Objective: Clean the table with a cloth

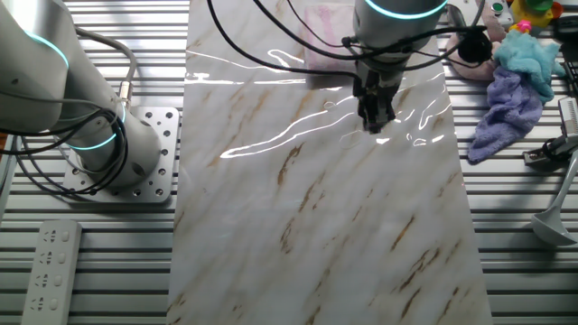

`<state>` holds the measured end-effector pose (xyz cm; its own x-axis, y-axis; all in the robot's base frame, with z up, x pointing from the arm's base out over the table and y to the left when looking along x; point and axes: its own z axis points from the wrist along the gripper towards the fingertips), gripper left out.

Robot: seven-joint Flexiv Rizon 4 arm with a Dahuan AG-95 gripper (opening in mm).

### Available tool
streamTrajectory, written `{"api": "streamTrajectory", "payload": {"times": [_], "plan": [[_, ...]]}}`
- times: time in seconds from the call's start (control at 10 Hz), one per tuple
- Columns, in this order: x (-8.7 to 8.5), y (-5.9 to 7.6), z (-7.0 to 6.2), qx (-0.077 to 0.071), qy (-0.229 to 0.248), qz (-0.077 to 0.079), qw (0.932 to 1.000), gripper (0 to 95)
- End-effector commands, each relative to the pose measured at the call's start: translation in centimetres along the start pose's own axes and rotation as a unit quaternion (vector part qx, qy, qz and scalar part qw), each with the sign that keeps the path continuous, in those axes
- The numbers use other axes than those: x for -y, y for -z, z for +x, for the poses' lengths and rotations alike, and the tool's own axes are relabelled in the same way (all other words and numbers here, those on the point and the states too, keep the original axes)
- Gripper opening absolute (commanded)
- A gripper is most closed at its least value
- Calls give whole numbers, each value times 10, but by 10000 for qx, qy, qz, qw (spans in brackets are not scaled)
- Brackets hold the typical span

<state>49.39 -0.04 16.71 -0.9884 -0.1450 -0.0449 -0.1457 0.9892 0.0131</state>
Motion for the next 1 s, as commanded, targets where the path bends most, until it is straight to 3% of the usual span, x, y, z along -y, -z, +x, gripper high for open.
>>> {"api": "streamTrajectory", "payload": {"times": [0.1, 0.4, 0.9, 1.0], "plan": [[0, -2, 4, -5, 198, 34, 9998, 0], [-1, -4, 11, -3, 431, 25, 9991, 0], [-1, -5, 13, -18, 338, 46, 9994, 0], [-1, -6, 13, -19, 536, 50, 9986, 0]]}}
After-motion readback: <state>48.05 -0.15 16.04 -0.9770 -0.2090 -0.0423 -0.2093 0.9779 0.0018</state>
